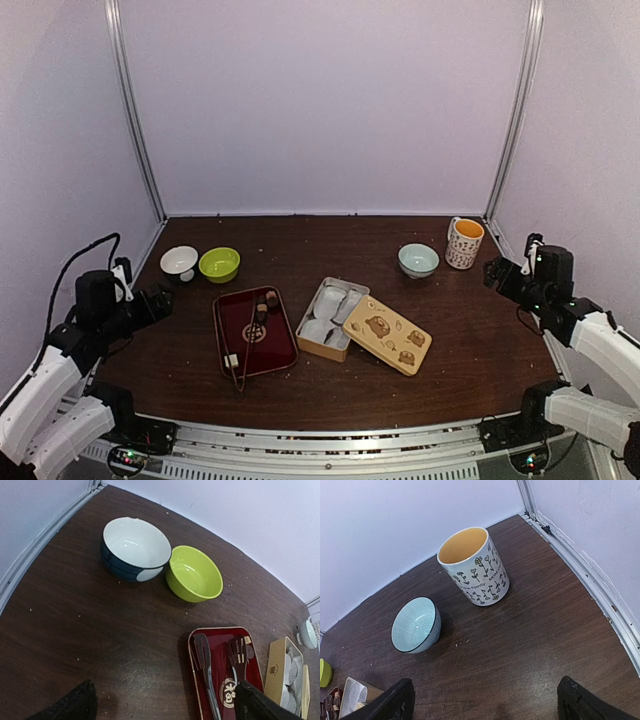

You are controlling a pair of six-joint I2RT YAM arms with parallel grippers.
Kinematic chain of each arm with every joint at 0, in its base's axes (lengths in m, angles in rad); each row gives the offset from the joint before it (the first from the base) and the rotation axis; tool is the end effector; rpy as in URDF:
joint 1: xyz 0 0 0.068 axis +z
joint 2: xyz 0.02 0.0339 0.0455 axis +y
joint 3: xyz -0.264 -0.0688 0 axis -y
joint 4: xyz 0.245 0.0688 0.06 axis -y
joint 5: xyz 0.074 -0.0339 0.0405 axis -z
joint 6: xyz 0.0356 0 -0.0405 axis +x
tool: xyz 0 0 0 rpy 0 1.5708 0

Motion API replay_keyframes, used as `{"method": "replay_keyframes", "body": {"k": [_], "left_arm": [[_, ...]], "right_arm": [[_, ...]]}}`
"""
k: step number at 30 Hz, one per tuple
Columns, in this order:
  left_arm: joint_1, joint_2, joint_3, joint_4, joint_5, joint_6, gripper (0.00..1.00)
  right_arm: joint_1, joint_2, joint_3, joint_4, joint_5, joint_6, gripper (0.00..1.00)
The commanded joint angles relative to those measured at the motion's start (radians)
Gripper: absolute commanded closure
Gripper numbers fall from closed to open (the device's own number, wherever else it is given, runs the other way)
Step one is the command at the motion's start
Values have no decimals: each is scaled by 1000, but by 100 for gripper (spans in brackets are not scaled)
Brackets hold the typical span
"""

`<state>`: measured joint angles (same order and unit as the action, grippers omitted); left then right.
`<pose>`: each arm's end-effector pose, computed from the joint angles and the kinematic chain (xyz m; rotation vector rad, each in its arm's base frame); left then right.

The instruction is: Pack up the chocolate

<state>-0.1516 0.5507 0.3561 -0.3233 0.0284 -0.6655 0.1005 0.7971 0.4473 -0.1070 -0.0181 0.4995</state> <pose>0.1404 -0.0225 0.2089 -0.5247 2.0661 -0.5199 0.1836 0.0192 0.2264 0.3950 2.0119 0.3951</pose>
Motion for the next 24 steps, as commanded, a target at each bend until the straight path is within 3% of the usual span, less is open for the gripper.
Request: {"method": "replay_keyframes", "body": {"k": [1,6,14,24], "left_arm": [[3,37,54,-57,6,-52,2],[2,86,79,-78,76,-75,2],[0,107,79,-76,195,-38,2],[-87,37,52,-131,187,-109,2]], "right_arm": [[4,25,9,6,65,17,0],[3,35,27,9,113,-11,0],[4,115,-13,103,69,-70,0],[4,135,-45,181,44,-81,0]]}}
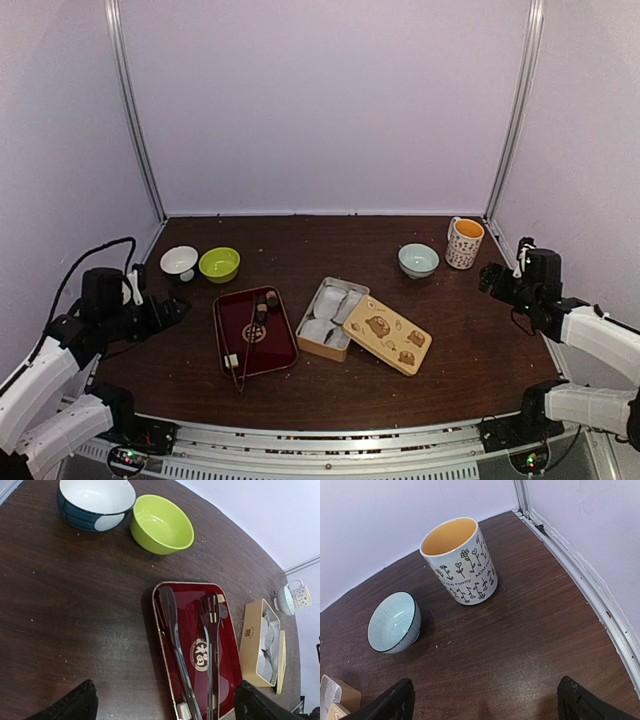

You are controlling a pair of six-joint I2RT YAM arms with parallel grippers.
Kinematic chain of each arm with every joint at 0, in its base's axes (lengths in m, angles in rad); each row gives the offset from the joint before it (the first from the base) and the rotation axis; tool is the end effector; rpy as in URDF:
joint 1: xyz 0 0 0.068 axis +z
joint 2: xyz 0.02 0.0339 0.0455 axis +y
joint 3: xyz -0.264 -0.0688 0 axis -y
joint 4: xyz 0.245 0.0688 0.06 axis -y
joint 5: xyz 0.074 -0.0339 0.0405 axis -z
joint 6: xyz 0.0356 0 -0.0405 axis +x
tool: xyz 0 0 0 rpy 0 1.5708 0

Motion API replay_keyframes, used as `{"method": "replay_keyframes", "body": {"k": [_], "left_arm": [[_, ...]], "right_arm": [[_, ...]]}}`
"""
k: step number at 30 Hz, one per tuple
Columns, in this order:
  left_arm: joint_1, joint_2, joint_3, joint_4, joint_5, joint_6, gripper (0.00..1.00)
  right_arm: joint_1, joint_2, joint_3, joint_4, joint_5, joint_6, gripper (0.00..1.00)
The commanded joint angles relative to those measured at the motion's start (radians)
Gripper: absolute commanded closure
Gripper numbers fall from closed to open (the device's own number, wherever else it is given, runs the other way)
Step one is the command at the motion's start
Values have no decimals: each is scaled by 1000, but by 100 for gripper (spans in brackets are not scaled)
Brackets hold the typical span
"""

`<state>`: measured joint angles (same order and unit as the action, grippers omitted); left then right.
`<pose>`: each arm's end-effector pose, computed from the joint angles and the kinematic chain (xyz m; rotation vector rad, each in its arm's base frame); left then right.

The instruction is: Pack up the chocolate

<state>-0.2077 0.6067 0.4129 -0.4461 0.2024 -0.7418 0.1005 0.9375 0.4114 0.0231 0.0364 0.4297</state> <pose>0.1379 -0.0364 0.2107 -0.4930 2.2459 -0.7346 0.2009 0.0190 0.2023 0.3639 2.0540 0.2864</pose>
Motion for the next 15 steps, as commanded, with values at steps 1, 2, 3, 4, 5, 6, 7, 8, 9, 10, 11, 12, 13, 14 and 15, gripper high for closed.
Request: {"method": "replay_keyframes", "body": {"k": [1,2,3,4,5,6,7,8,9,10,11,12,13,14,15], "left_arm": [[-40,-22,-11,-8,12,-36,2],[-54,-22,-14,-12,5,-39,2],[-73,-23,-11,-22,-9,-47,2],[-106,-21,-6,-30,-30,-53,2],[-133,-16,0,-38,-52,-64,2],[-163,-10,6,-42,-77,-74,2],[-189,-2,12,-46,-108,-84,2],[-219,8,18,-48,-126,-96,2],[-245,19,22,-48,-147,-107,2],[-272,29,26,-48,-169,-122,2],[-301,40,30,-46,-191,-141,2],[-332,56,32,-32,-200,-155,2],[-371,73,33,-14,-209,-171,2],[-410,94,40,-9,-233,-191,2],[-458,113,51,-7,-266,-206,2]], "right_arm": [[4,-7,-13,51,-8,-8,0],[4,-11,-21,53,-7,-3,0],[4,-14,-24,55,-7,-2,0],[4,-19,-27,54,-9,-1,0],[4,-21,-30,57,-11,1,0],[4,-23,-32,60,-12,2,0],[4,-25,-35,61,-11,4,0],[4,-24,-36,61,-12,5,0],[4,-22,-36,63,-12,6,0],[4,-20,-35,63,-13,6,0],[4,-17,-33,61,-12,7,0],[4,-15,-32,61,-11,8,0],[4,-14,-33,60,-11,8,0],[4,-14,-33,61,-11,7,0],[4,-15,-32,61,-9,10,0]]}}
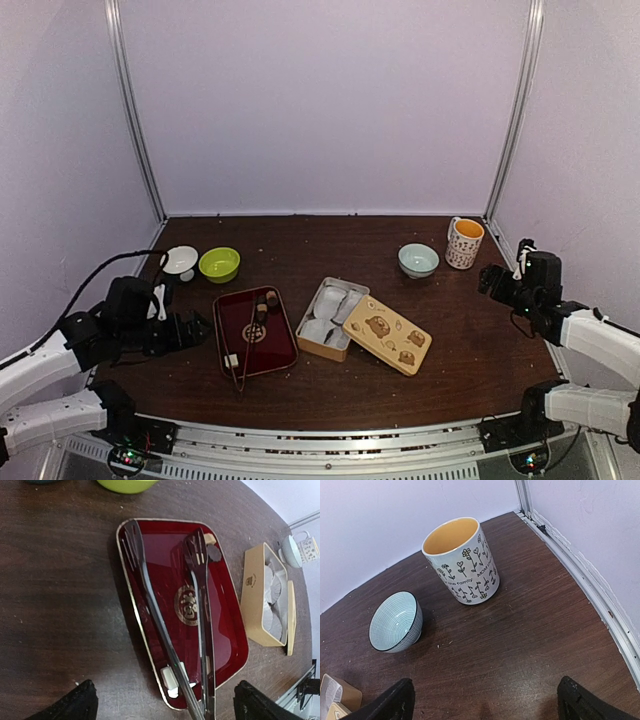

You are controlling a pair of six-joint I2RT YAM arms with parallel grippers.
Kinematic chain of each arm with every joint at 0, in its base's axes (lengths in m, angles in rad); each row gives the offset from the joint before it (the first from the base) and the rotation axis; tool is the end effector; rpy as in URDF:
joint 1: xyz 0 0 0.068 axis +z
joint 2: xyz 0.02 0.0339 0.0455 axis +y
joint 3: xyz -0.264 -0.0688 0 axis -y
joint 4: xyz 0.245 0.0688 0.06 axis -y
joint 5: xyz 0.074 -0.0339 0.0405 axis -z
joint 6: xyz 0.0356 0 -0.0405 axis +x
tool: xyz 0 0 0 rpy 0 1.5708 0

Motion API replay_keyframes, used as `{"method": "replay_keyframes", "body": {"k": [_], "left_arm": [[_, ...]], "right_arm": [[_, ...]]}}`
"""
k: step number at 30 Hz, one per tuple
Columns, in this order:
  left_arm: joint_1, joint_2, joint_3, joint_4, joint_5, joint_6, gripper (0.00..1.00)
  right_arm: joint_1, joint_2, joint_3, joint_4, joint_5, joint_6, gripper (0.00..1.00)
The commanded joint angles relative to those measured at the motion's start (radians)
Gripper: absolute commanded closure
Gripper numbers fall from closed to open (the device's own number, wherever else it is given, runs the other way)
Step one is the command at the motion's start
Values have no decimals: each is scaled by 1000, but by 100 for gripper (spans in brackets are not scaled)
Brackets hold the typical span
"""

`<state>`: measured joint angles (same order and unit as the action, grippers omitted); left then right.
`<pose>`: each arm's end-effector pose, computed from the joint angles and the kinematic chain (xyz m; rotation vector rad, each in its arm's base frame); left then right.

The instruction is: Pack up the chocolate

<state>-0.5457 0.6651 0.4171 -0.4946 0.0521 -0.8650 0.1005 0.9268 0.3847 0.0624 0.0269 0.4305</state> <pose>0.1232 -0.0770 0.2004 -0.3604 2.4139 -0.7438 0.1986 0.0191 0.1990 0.3556 2.0331 0.3019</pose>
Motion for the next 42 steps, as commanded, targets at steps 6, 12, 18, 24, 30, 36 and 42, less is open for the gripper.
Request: {"method": "replay_keyframes", "body": {"k": [6,12,18,24,30,36,42], "left_arm": [[-313,210,171,-35,-288,-150,2],[-460,436,343,-200,-442,-240,2],[-479,575,421,-265,-464,-312,2],[-480,609,436,-263,-485,-334,2],[-481,685,475,-265,-476,-335,2],[-480,754,501,-266,-465,-339,2],[-498,774,568,-263,-474,-275,3]], "right_arm": [[4,-7,-9,22,3,11,0],[4,2,-8,27,-3,12,0],[4,12,-2,26,2,13,0],[4,14,-1,24,3,13,0],[4,19,0,26,0,13,0],[4,20,0,30,-24,8,0],[127,27,39,15,-44,-52,0]]}}
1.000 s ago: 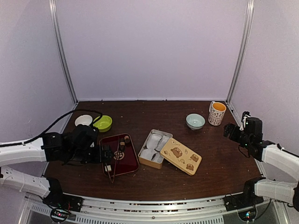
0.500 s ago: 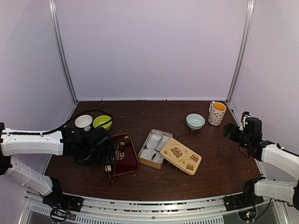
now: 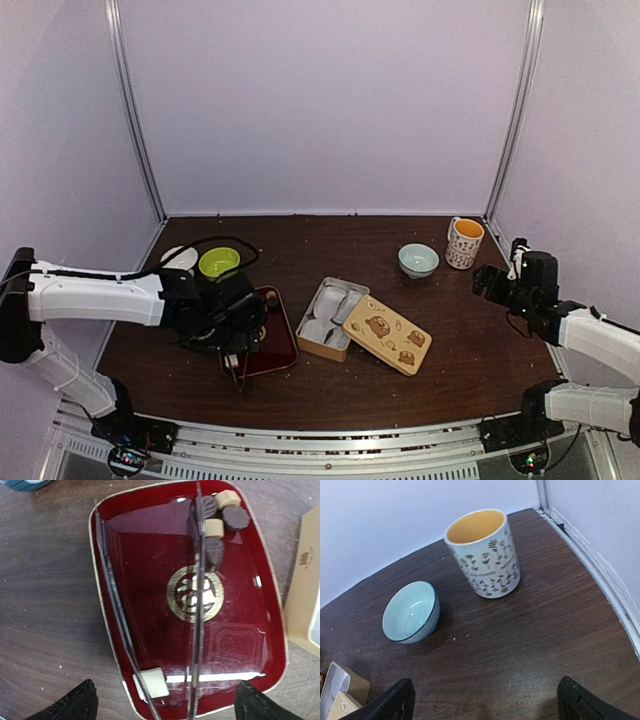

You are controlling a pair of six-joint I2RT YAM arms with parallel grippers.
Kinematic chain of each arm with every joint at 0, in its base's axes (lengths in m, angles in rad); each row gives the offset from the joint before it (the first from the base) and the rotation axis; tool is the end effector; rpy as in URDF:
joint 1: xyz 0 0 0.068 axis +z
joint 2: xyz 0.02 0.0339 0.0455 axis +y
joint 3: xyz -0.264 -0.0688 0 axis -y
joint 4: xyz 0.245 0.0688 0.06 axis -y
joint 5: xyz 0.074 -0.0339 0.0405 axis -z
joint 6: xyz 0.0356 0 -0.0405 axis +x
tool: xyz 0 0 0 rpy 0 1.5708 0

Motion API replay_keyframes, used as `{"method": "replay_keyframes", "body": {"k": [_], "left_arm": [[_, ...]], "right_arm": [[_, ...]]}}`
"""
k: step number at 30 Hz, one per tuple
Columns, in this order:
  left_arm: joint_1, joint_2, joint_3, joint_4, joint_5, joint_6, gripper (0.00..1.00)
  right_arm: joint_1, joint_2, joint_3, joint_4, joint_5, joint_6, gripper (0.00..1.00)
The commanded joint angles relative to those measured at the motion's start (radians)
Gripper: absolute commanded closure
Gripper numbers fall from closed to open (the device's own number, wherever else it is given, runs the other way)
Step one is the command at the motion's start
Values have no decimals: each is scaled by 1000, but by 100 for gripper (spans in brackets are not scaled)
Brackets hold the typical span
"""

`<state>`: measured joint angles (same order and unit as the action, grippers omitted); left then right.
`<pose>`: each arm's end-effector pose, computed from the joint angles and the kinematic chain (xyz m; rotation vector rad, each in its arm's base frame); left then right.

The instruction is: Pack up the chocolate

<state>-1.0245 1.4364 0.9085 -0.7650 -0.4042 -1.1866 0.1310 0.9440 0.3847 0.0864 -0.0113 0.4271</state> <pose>0.1448 -0.2113 0.2009 -0.2910 2.6424 -0.0878 0.2004 0.0268 0.1983 0.2972 2.0413 0.3587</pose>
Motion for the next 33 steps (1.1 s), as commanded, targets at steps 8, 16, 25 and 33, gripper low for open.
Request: {"method": "replay_keyframes", "body": {"k": [8,16,25,33], "left_arm": [[-45,7,172,263,189,316,3],[-31,151,284,478,401,395,8],[16,314,335,600,582,391,12],[24,415,397,570,624,409,19]], "right_arm": [[297,45,159,-163,-136,-43,0],[370,27,110,-277,-245,90,0],[444,9,-7,-209,-320,330,3],[475,10,-66,-173,-331,449,10]]}}
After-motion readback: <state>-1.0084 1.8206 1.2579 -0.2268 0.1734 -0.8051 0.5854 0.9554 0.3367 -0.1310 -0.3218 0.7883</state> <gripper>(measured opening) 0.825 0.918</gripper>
